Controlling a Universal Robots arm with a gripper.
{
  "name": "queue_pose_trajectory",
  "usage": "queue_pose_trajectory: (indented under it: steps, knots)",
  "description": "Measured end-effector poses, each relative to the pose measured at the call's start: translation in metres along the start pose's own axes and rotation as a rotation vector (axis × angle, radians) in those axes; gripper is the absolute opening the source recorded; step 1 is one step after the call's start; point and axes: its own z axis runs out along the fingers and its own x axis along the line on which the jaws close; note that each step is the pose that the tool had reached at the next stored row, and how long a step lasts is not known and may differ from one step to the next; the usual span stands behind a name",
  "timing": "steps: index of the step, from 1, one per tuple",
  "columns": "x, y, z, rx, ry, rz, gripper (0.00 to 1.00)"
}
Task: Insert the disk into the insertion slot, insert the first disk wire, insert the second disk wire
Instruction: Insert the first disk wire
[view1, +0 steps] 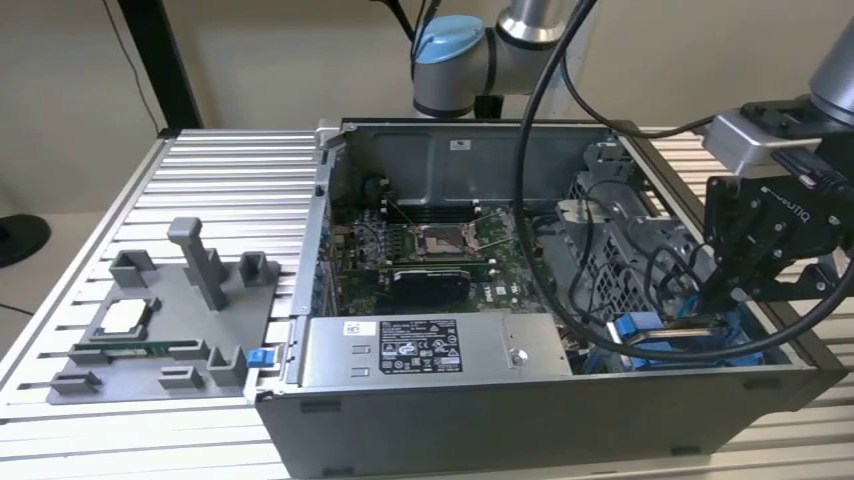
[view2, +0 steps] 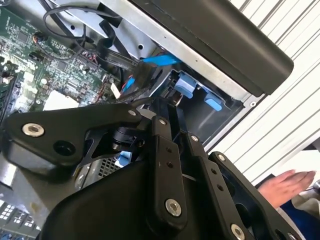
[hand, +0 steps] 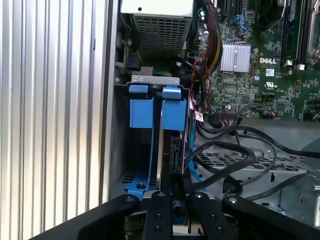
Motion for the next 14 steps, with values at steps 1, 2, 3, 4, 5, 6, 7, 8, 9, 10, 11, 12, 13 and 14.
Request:
queue_pose_trajectory:
  steps: [1,2,3,4,5,6,7,8,9,10,11,12,13,14]
  knots:
    - [0.0,-0.0001,0.0005,0.0003,0.0,-0.002,0.0]
    - [0.0,-0.0002,0.001,0.0004,0.0002,-0.004,0.0]
    - [0.0,-0.0002,0.0013,0.0005,0.0003,-0.006,0.0]
    - [0.0,-0.0003,0.0018,0.0005,0.0004,-0.009,0.0]
    - [0.0,-0.0003,0.0024,0.0005,0.0003,-0.011,0.0]
    - [0.0,-0.0004,0.0029,0.0005,0.0004,-0.013,0.0]
    - [0.0,-0.0004,0.0032,0.0005,0.0005,-0.015,0.0]
    - [0.0,-0.0005,0.0036,0.0005,0.0006,-0.017,0.0]
    - [0.0,-0.0005,0.0039,0.0005,0.0007,-0.019,0.0]
    - [0.0,-0.0007,0.0042,0.0006,0.0009,-0.022,0.0]
    - [0.0,-0.0009,0.0044,0.0006,0.0009,-0.024,0.0]
    - [-0.0001,-0.0009,0.0048,0.0007,0.0008,-0.026,0.0]
    - [-0.0002,-0.001,0.0052,0.0007,0.0007,-0.027,0.0]
    - [-0.0003,-0.001,0.0056,0.0007,0.0008,-0.027,0.0]
